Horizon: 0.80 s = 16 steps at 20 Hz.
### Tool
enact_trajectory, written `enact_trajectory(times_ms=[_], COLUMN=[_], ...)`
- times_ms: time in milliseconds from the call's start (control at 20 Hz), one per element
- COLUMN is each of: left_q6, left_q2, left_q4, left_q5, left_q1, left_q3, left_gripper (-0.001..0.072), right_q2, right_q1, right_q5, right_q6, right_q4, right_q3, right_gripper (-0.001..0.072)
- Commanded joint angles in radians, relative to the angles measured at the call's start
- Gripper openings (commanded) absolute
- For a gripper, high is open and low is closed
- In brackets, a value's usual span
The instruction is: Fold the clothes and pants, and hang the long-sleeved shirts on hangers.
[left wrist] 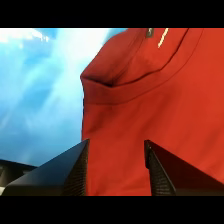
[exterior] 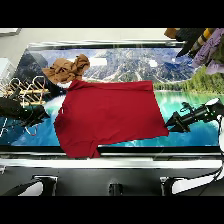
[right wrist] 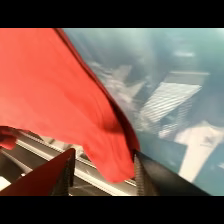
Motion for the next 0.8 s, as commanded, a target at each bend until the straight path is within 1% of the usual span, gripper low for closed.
enact_trajectory(times_ms=[0,150,500,550,600,650,750], left_q6=[0.028,0.029,0.031,0.031,0.031,0.031,0.032], left_q2=[0.001,0.001,0.001,0.001,0.002,0.002,0.024], left_q4=[0.000,0.000,0.000,0.000,0.000,0.000,0.000], left_q5=[0.036,0.038,0.040,0.043,0.049,0.061,0.075], left_q1=[0.001,0.001,0.001,0.001,0.001,0.002,0.023], left_q3=[-0.005,-0.005,-0.005,-0.005,-0.008,-0.015,-0.067], left_gripper=[0.0413,0.0413,0.0413,0.0413,0.0413,0.0413,0.0413], right_q2=[0.043,0.083,0.083,0.083,0.084,0.084,0.087], right_q1=[0.016,0.016,0.017,0.017,0.017,0.017,0.017], right_q5=[-0.002,-0.035,-0.081,-0.097,-0.112,-0.116,-0.111], right_q6=[0.016,0.016,-0.003,-0.005,-0.010,-0.020,-0.039], right_q4=[-0.082,-0.105,-0.048,-0.036,-0.011,0.013,0.033], right_q3=[-0.021,-0.062,-0.156,-0.157,-0.157,-0.157,-0.157], right_gripper=[0.0410,0.0402,0.0395,0.0362,0.0306,0.0234,0.0052])
